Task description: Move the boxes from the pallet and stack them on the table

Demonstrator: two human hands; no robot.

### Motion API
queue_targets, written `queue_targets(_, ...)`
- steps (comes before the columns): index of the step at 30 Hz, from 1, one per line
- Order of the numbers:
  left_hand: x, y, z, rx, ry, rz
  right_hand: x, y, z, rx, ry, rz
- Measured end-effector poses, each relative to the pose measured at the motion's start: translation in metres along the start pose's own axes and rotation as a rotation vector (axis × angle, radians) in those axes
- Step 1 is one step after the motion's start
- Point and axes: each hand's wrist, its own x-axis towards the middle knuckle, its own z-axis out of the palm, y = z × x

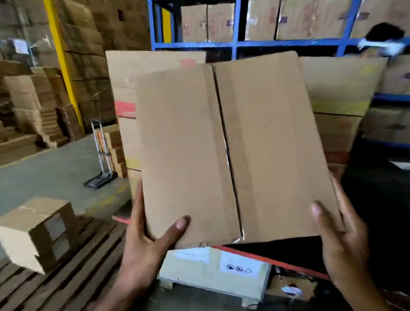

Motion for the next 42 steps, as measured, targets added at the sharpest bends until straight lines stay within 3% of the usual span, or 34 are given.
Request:
queue_targets(10, 0.002, -0.083, 0.168, -0.147, -0.427, -0.285, -0.012, 0.082, -0.153, -0.2, 0.286, 0.408)
queue_targets(15, 0.031, -0.156, 0.232, -0.114, -0.484, -0.436, 0.025, 0.152, -0.184, -0.249, 0.276, 0.606)
queue_targets(21, 0.084, -0.224, 0.289, 0.017, -0.572, -0.519, 0.091, 0.235, -0.2, -0.295, 0.216, 0.721)
queue_targets(26, 0.119, -0.259, 0.316, 0.006, -0.592, -0.572, 0.118, 0.279, -0.197, -0.317, 0.243, 0.7)
queue_targets(34, 0.123, -0.258, 0.332, -0.004, -0.535, -0.596, 0.125, 0.299, -0.205, -0.391, 0.238, 0.622)
queue_targets(39, 0.092, -0.239, 0.311, 0.133, -0.5, -0.598, 0.126, 0.297, -0.208, -0.663, 0.154, 0.556)
queue_targets(42, 0.059, -0.229, 0.275, 0.242, -0.464, -0.602, 0.117, 0.279, -0.194, -0.811, 0.108, 0.363)
